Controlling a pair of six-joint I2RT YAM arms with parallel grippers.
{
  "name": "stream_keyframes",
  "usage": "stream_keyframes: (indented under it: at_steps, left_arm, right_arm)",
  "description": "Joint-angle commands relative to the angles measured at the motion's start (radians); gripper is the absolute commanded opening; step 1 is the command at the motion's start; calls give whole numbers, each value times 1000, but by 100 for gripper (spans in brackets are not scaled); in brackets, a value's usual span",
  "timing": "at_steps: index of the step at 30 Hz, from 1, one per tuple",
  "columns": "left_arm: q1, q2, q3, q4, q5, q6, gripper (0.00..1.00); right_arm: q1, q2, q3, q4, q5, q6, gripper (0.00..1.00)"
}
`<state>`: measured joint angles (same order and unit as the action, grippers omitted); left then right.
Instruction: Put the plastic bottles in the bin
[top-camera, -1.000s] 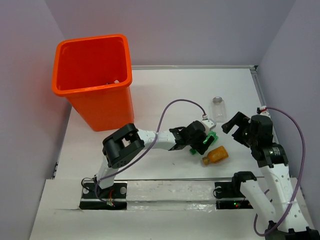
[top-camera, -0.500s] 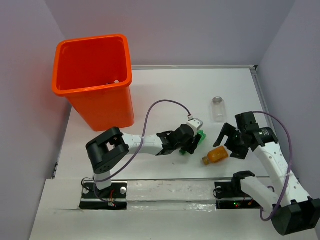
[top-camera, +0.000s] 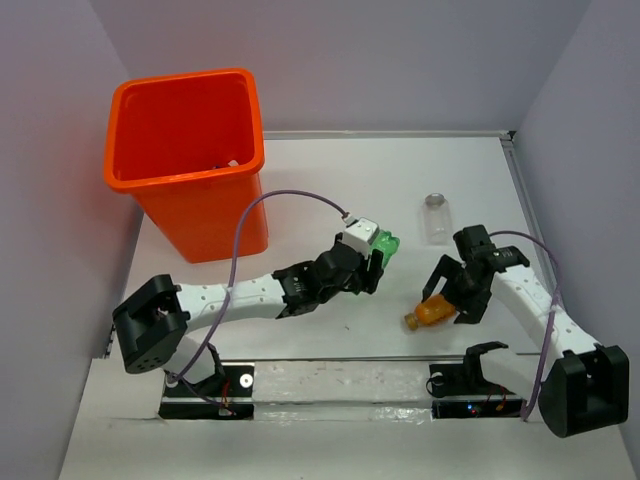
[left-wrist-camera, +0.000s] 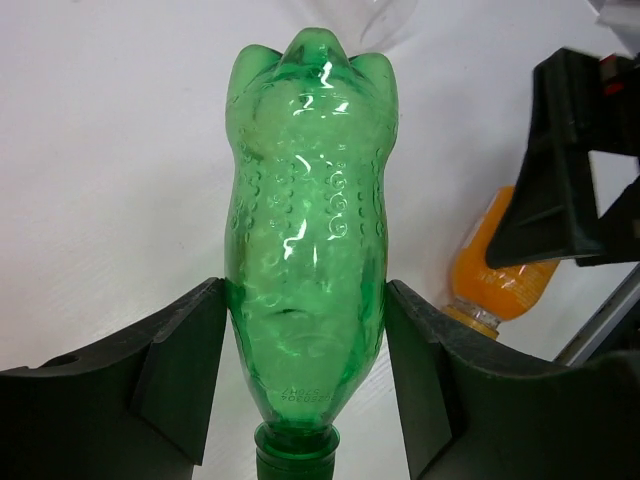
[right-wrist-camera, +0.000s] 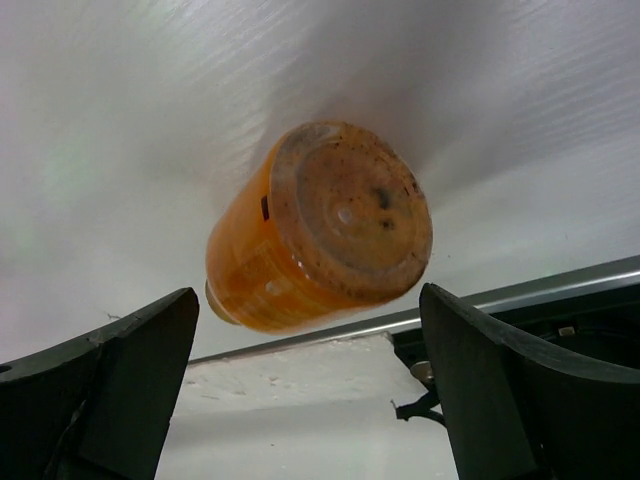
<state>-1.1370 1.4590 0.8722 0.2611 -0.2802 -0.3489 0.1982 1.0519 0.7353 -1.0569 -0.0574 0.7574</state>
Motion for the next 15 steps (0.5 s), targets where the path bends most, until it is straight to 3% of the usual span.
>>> stream_keyframes:
  at_steps: [1, 6, 10, 15]
  left_arm:
    - [-1, -80, -24, 101, -42, 10, 57]
    - [-1, -147, -53, 139, -5, 11, 58]
    - [-1, -253, -56, 147, -2, 21, 58]
    - [-1, -368, 11, 126, -27, 42, 59]
  right_arm:
    - [7, 26, -69, 184, -21, 68, 96]
    - [7, 60, -183, 388, -38, 105, 92]
    - [7, 54, -221, 458, -38, 99, 73]
    - [17, -47, -231, 459, -90, 77, 61]
